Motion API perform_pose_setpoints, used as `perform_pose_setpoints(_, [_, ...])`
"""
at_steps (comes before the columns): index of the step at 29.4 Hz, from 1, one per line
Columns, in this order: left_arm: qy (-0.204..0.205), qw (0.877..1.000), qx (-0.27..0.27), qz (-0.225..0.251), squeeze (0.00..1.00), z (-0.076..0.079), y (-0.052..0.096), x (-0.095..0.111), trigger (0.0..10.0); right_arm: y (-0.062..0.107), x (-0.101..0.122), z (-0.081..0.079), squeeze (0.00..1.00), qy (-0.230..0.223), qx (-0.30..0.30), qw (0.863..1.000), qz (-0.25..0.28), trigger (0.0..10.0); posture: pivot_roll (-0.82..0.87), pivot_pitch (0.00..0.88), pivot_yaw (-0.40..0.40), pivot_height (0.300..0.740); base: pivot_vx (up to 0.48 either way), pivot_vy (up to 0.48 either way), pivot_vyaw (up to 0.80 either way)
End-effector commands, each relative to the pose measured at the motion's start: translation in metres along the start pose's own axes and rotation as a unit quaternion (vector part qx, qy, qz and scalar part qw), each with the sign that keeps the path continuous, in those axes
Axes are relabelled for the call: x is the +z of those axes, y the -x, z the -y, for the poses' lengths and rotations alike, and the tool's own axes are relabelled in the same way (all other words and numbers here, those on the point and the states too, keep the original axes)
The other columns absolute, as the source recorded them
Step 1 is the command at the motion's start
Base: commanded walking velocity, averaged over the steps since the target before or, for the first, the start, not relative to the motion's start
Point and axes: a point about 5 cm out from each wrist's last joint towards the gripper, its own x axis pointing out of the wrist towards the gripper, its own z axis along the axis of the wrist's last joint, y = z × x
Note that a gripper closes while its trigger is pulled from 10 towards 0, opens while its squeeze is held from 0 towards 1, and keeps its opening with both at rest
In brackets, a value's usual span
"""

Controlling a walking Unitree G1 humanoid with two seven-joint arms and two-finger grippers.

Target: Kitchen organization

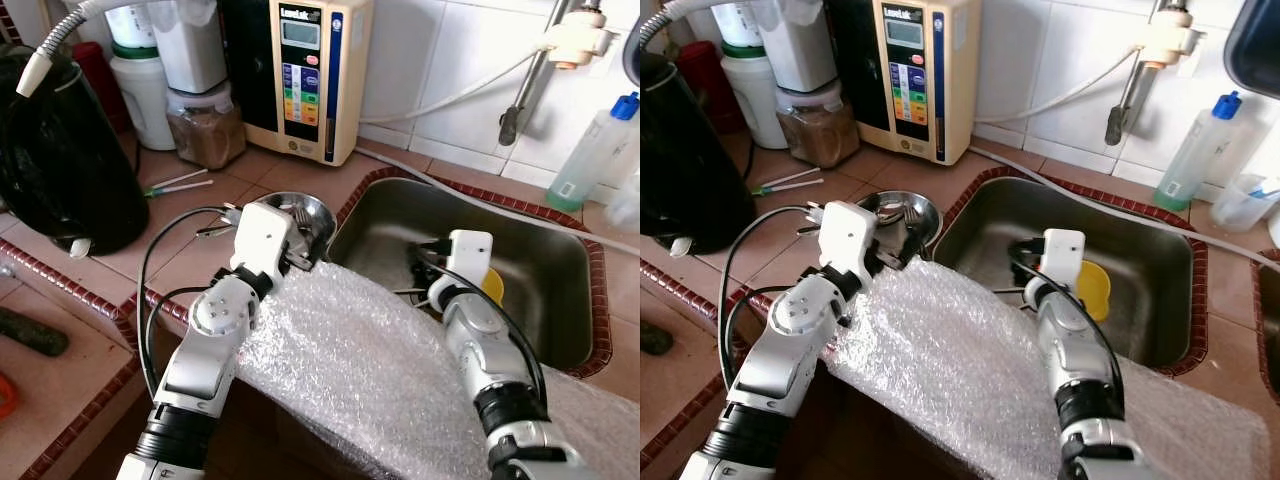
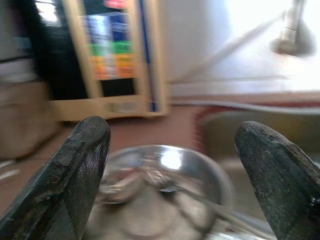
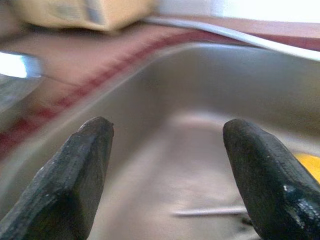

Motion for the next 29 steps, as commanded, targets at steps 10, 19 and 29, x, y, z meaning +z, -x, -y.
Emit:
perform_pose_setpoints(10, [-0.002, 0.993, 0.114, 0.012, 1.0, -0.029, -0.002, 0.002, 10.0, 0.02, -0.001, -0.037, 1.0, -0.013, 0.117, 0.993, 0.025, 10.0, 0.04, 0.0, 0.002, 0.74, 0.0, 0.0, 0.0])
perform_pose_setpoints(19, [0.024, 0.975, 0.222, -0.018, 1.0, -0.056, 0.001, -0.008, 10.0, 0.038, 0.002, -0.055, 0.0, 0.013, 0.201, 0.979, 0.013, 10.0, 0.03, 0.0, 0.002, 0.74, 0.0, 0.0, 0.0])
perform_pose_setpoints(29, [0.086, 0.958, 0.268, -0.054, 0.0, -0.065, 0.003, -0.022, 10.0, 0.046, 0.001, -0.054, 0.0, 0.036, 0.218, 0.975, -0.002, 10.0, 0.02, 0.0, -0.004, 0.74, 0.0, 0.0, 0.0])
